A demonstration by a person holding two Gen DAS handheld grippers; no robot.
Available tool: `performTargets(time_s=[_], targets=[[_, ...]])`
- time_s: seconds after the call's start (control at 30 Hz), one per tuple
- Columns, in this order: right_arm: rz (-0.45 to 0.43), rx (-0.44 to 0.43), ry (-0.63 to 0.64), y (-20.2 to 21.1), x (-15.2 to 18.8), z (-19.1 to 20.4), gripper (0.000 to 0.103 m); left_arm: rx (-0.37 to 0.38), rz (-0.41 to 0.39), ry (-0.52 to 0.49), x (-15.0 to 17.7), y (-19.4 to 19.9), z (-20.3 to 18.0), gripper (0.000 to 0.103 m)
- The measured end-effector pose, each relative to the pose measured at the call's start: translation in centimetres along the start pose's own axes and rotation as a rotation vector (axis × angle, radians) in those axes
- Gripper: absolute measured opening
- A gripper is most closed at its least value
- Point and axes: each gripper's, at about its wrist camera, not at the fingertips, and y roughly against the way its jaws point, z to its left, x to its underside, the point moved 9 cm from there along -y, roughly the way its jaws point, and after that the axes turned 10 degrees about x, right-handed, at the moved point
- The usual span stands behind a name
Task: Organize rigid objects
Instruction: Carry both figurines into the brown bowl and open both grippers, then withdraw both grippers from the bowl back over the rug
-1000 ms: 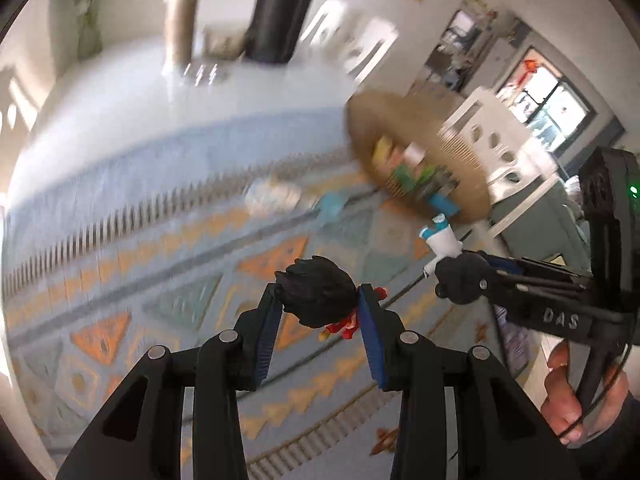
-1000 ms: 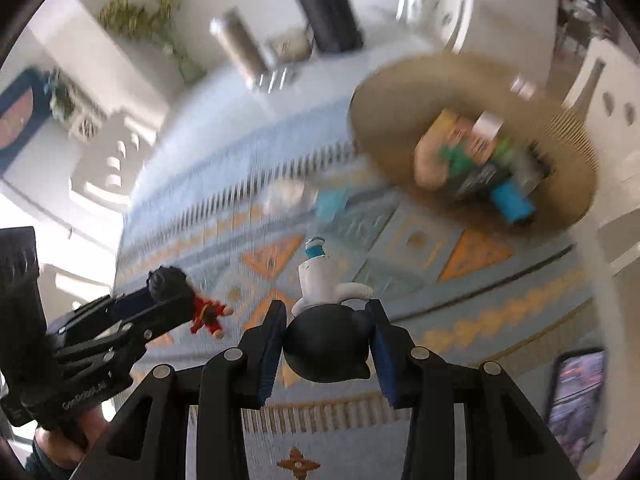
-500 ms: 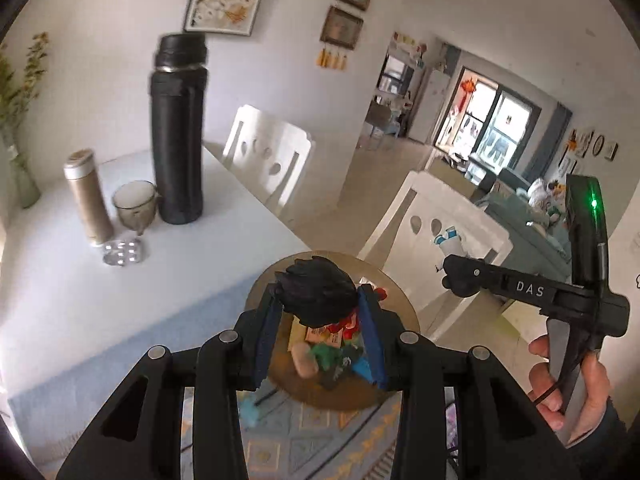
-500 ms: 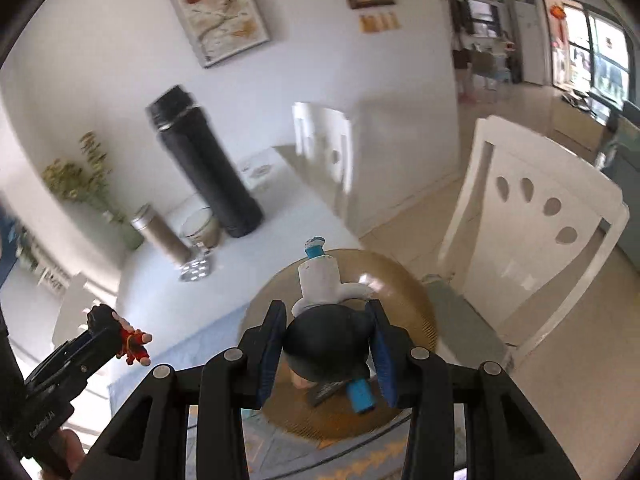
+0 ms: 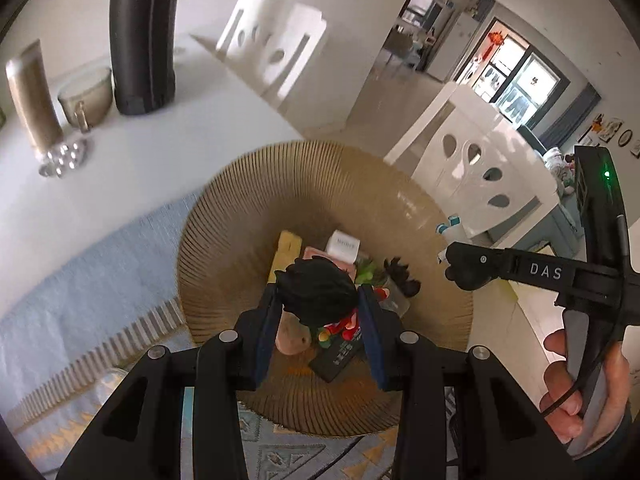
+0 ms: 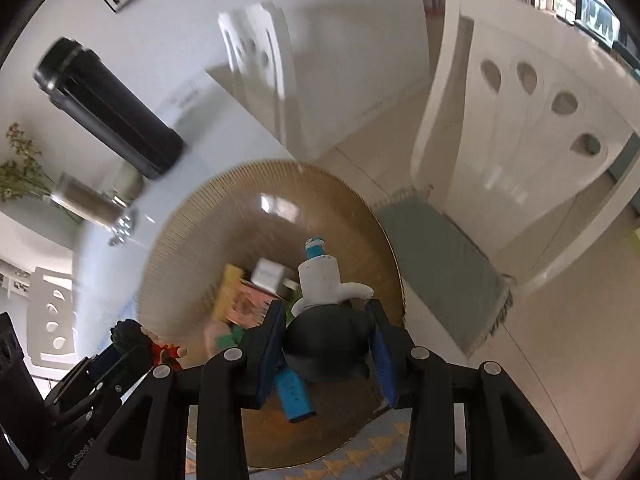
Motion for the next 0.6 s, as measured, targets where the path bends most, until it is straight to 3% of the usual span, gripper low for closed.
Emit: performTargets(time_s=[0.1,0.17,0.2,0.43,0.6], targets=[[0.021,0.005,0.007,-0.6,0.5,-0.2,0.040,0.021,0.026,0.003,0.4,-0.5,-0.2,0.036],[0.024,-0.010,0.010,-0.5,0.4,0.0,0.041,0.025,0.043,0.009,0.2,-0.4,-0.3,0.061],[0.026,-0.011,0.012,-0.3,0.3,-0.1,0.043,0.025,0.047,0.016,0.2,-0.1,-0.3,0.067],[-0.045,-0.048,0.009,4.1,0.9,0.4,0.049,0.015,-0.063,0.061,0.4,7.0,1.6,0.068],[-0.046,-0.090,0.029,6.0,3.3,2.6,0.056,-0.048,-0.146,0.107,1.6,13.3,4.3,0.068]])
